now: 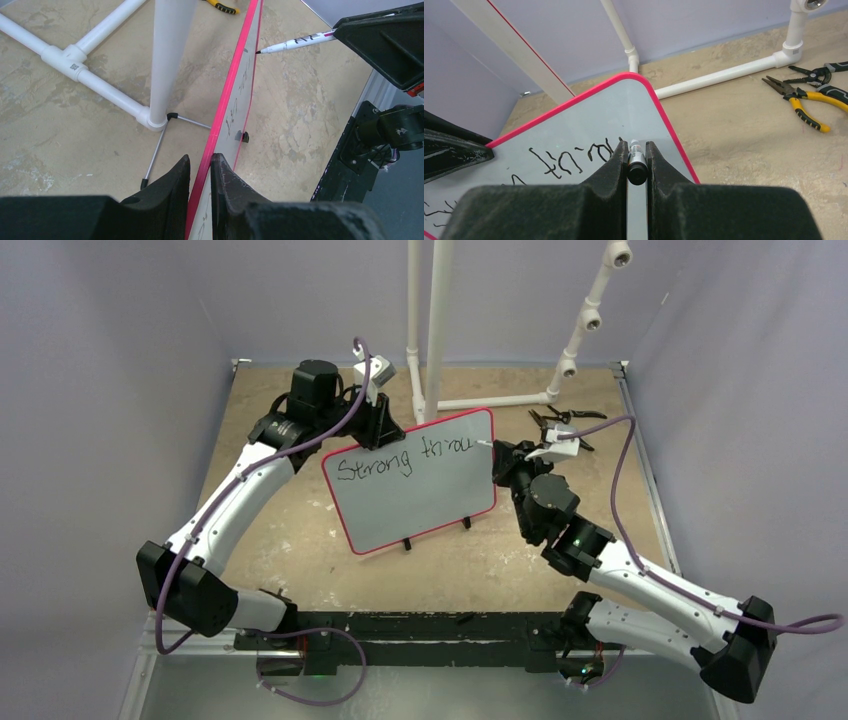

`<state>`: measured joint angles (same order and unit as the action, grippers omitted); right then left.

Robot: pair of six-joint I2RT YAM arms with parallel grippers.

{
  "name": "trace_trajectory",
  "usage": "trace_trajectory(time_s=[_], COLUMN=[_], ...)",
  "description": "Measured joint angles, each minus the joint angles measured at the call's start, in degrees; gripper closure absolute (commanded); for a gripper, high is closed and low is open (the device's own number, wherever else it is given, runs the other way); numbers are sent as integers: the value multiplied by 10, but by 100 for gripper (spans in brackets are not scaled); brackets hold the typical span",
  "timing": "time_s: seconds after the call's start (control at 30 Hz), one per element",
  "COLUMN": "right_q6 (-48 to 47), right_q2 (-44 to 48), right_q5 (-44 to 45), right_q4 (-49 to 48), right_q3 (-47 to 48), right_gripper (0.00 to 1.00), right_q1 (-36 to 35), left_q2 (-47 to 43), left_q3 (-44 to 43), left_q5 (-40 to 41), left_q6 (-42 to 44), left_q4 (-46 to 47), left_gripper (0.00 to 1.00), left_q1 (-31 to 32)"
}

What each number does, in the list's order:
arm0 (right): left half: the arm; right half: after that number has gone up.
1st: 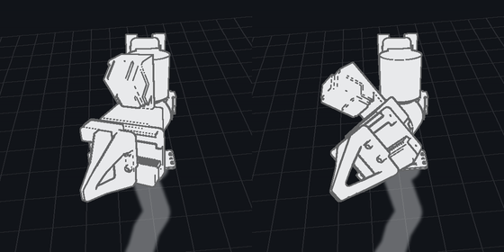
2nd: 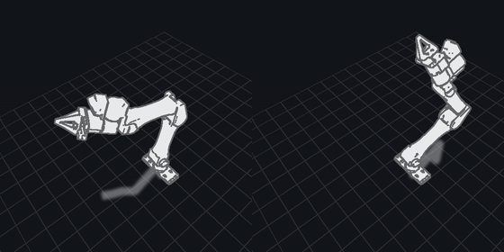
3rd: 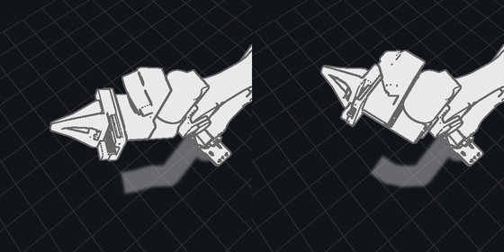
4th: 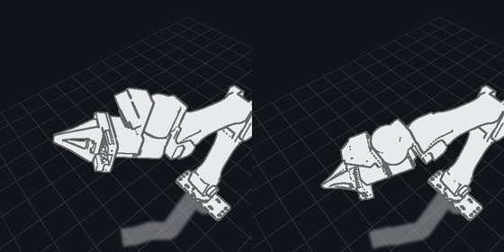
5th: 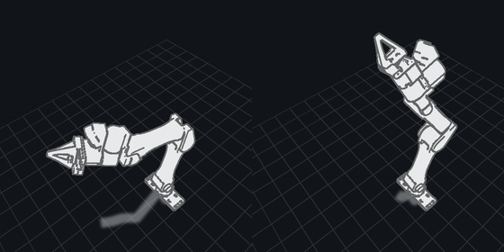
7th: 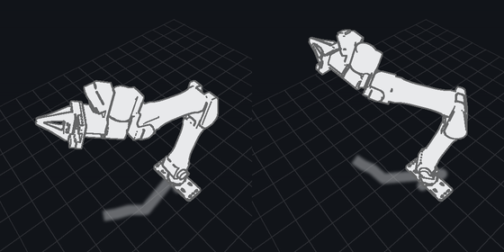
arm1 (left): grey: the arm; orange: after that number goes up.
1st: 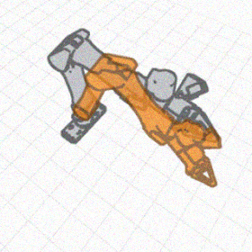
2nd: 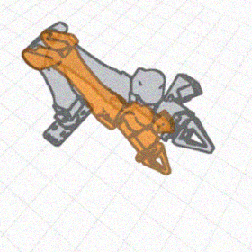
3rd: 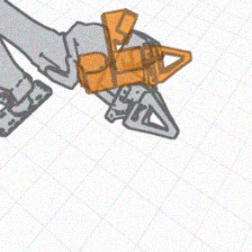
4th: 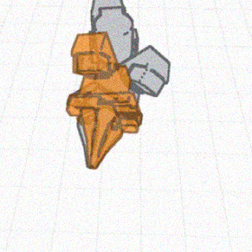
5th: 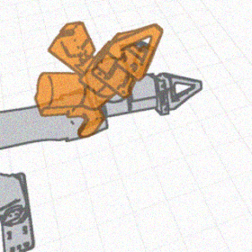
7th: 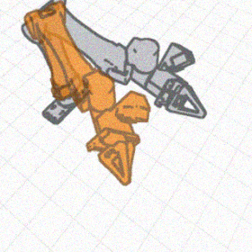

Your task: Write a sentence on the whiteboard

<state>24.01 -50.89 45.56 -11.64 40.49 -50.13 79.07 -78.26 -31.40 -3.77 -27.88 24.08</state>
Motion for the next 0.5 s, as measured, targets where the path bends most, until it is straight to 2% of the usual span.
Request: trace_trajectory(time_s=[0.5], right_q6=[-21], right_q2=[-24], right_q5=[14], right_q4=[-31], right_q3=[0], right_gripper=[100], right_q1=[1], left_q2=[3], left_q3=[-1], left_q5=[-2], left_q6=[0], left_q4=[1], left_gripper=[100], left_q1=[0])
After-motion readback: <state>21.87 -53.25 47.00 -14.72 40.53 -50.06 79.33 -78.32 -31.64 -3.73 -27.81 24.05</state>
